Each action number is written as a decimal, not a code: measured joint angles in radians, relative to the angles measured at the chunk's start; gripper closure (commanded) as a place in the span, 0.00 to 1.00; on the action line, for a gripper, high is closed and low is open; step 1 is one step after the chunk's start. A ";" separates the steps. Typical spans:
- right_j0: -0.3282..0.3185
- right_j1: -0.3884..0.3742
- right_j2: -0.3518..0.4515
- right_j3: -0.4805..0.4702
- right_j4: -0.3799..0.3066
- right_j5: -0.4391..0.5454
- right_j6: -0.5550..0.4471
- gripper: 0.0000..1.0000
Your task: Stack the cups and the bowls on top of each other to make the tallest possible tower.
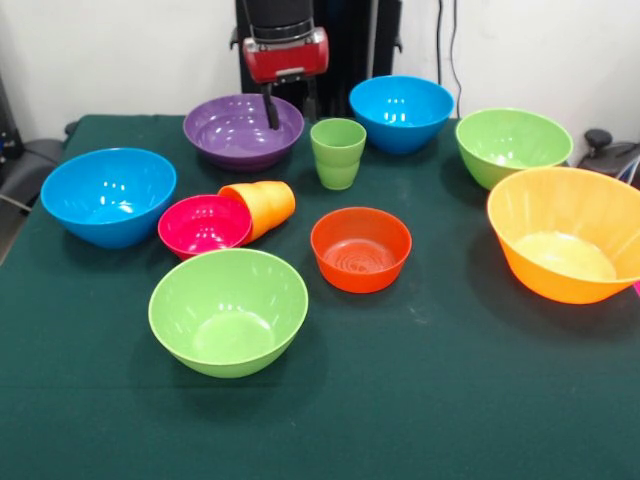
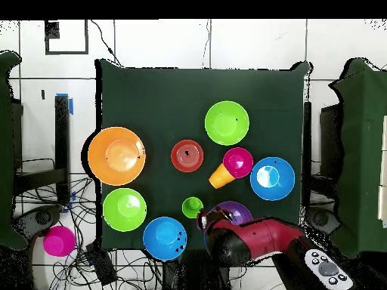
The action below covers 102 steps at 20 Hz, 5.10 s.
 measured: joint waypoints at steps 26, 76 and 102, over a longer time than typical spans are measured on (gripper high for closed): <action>-0.137 -0.048 0.049 -0.013 -0.012 0.047 0.000 0.00; -0.096 0.120 -0.074 -0.206 -0.101 0.018 0.000 0.00; -0.096 0.140 -0.045 -0.206 -0.101 0.024 0.000 0.00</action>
